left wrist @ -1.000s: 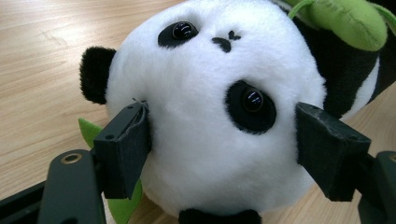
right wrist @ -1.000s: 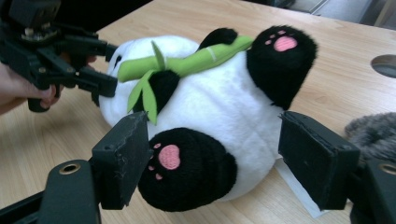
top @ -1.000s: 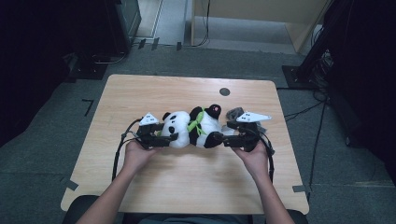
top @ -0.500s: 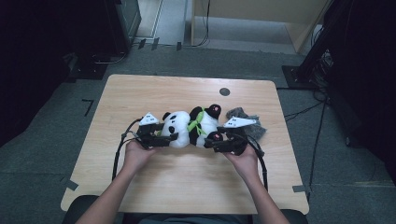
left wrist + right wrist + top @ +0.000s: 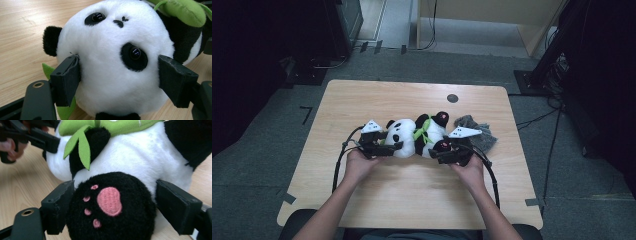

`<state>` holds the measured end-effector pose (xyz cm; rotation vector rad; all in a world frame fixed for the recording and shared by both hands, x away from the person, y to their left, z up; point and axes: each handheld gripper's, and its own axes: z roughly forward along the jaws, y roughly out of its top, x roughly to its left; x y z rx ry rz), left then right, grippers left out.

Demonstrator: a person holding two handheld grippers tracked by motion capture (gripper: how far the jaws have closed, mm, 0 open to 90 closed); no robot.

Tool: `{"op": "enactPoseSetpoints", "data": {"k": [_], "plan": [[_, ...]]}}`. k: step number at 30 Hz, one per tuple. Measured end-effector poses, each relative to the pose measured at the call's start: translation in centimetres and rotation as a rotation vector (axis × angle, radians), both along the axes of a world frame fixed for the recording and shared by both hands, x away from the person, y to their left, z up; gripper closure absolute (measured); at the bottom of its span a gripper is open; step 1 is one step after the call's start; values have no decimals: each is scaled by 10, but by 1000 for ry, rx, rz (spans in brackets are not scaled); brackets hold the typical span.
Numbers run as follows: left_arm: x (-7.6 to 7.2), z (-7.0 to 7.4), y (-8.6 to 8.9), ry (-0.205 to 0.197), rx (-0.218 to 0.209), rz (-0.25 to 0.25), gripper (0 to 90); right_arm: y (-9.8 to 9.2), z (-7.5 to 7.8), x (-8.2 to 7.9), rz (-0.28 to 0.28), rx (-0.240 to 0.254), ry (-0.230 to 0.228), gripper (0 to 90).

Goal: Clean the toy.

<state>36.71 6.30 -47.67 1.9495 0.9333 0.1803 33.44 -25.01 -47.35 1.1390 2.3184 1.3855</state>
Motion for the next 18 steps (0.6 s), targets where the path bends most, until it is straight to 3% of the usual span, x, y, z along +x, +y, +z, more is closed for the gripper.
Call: {"op": "enactPoseSetpoints", "data": {"k": [2,5,7,13,18], "plan": [[0,0,0,4,-9,6,232,1,-2,0,-10,-23,7,183],[0,-1,-2,4,-25,17,212,8,-6,-2,-22,-104,-40,184],[0,-2,-2,-3,-26,19,209,9,-7,-3,-29,-112,-55,197],[0,-1,-1,5,-34,21,206,8,-5,-4,-25,-154,-76,382],[3,1,2,2,-55,18,208,11,7,-1,-65,-165,-30,526]]}}
